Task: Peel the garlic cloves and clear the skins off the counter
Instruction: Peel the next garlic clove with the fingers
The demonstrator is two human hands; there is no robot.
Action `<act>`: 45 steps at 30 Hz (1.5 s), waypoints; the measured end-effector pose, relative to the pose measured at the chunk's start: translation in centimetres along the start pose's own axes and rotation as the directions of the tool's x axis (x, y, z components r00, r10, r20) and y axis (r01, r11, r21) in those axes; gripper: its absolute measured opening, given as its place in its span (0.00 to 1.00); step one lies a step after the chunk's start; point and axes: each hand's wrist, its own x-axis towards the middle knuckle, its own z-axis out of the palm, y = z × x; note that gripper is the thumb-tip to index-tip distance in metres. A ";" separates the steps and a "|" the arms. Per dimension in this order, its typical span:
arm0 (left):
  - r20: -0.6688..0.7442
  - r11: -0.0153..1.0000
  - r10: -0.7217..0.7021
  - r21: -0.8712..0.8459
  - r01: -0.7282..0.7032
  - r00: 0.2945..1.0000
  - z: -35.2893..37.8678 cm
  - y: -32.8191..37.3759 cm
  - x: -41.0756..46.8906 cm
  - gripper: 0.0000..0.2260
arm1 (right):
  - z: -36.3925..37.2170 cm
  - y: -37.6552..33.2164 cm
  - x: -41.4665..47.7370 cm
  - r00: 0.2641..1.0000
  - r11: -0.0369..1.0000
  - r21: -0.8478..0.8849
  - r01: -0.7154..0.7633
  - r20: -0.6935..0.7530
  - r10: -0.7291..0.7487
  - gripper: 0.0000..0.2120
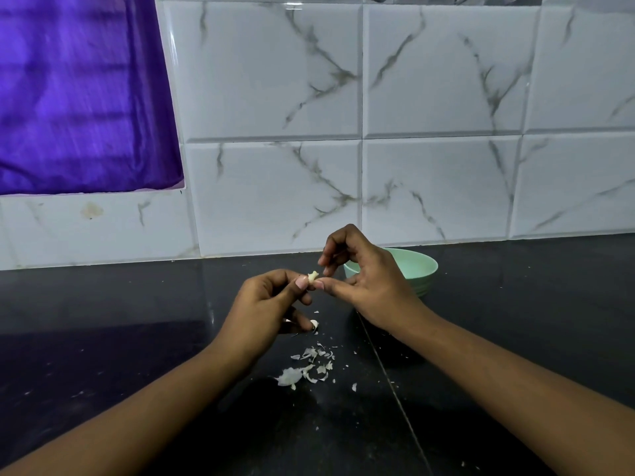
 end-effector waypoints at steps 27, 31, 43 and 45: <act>-0.040 0.988 0.079 0.138 -0.073 0.996 0.0 -0.1 0.0 0.07 | 0.3 0.0 -0.1 1.000 0.999 -0.031 -0.011 -0.003 0.011 0.23; -0.047 0.977 0.110 0.187 -0.100 0.993 -0.1 0.0 -0.1 0.07 | 0.3 0.1 -0.2 1.000 0.999 -0.041 -0.003 0.006 0.003 0.21; -0.042 0.933 0.174 0.328 -0.150 0.984 -0.1 0.2 -0.4 0.06 | -0.6 -0.2 0.0 0.990 0.986 -0.158 0.055 0.135 -0.033 0.18; -0.028 0.894 0.210 0.410 -0.180 0.977 0.0 0.2 -0.5 0.06 | -0.9 -0.3 0.2 0.979 0.968 -0.236 0.081 0.199 -0.033 0.17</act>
